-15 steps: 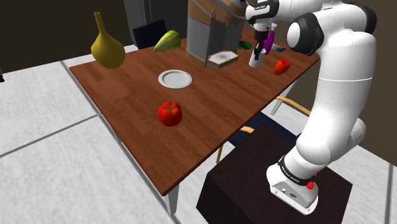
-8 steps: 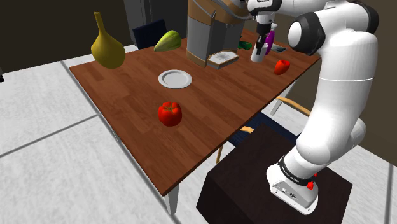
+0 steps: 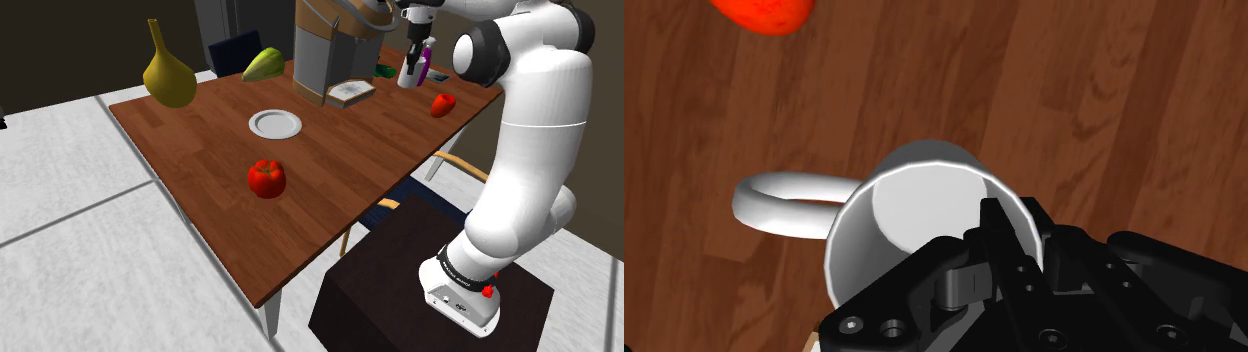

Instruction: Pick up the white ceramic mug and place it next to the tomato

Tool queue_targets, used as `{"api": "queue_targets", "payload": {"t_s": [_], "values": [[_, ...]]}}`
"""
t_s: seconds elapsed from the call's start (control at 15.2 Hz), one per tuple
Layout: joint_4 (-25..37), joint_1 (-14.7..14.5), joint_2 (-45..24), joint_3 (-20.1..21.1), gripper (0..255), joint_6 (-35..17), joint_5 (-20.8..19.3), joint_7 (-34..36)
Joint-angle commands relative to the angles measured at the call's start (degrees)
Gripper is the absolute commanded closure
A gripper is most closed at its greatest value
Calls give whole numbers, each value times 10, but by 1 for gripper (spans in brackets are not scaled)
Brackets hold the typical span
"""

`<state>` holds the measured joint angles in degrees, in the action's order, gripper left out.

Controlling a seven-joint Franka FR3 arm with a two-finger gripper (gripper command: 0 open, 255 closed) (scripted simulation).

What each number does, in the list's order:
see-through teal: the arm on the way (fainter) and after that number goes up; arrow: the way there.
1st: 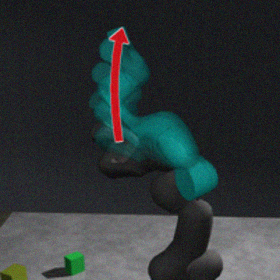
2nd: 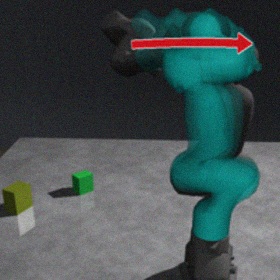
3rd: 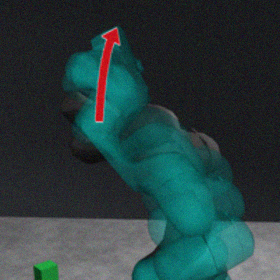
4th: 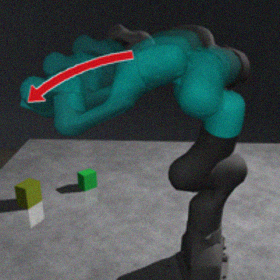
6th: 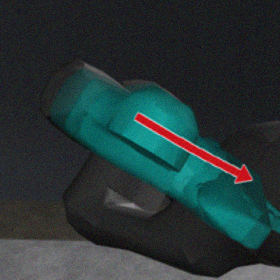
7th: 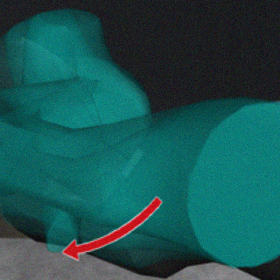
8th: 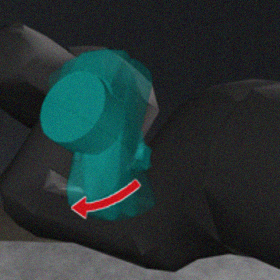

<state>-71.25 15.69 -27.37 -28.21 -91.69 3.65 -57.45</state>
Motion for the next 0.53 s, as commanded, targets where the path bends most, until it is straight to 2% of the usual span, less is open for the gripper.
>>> {"api": "queue_targets", "payload": {"t_s": [0.0, 0.26, 0.46], "values": [[21, 4, -4, 0, 255, 17, 1, -3], [56, 10, -10, -1, 255, 46, 4, -6], [-40, -40, 57, 0, 255, 17, -23, 32]]}}
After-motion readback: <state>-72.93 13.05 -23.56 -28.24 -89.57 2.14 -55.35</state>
